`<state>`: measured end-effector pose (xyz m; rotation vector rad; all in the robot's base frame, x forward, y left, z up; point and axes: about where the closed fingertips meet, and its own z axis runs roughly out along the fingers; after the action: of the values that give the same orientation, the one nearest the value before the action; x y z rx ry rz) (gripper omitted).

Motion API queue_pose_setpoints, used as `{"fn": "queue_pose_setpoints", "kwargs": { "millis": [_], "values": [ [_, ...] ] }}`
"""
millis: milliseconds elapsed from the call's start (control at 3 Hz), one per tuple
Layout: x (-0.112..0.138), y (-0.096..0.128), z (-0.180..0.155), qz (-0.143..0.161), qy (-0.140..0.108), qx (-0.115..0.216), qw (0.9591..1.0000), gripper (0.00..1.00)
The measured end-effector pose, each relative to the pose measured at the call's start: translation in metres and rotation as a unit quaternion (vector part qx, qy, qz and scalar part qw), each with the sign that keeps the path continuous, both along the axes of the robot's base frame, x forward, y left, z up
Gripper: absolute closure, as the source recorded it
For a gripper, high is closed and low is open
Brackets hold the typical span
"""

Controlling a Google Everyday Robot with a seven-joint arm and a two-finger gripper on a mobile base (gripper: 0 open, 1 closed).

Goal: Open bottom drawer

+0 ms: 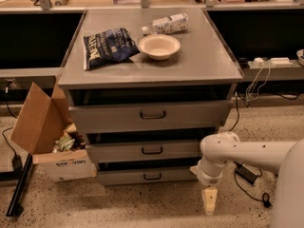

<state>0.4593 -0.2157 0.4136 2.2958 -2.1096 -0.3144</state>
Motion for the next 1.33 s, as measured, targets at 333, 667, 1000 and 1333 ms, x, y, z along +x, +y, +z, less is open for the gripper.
{"fn": "queue_pose_setpoints", "kwargs": {
  "millis": [333,667,1000,1333],
  "values": [
    [0.012,0.008,-0.027,-0.001,0.01,0.019,0.9998,0.0],
    [0.012,0.008,-0.027,-0.001,0.01,0.019,0.9998,0.0],
    [0.02,0.006,-0.045,0.007,0.017,0.02,0.9996,0.0],
    [0.039,-0.006,-0.097,0.021,0.009,0.033,0.9992,0.0]
  ]
}}
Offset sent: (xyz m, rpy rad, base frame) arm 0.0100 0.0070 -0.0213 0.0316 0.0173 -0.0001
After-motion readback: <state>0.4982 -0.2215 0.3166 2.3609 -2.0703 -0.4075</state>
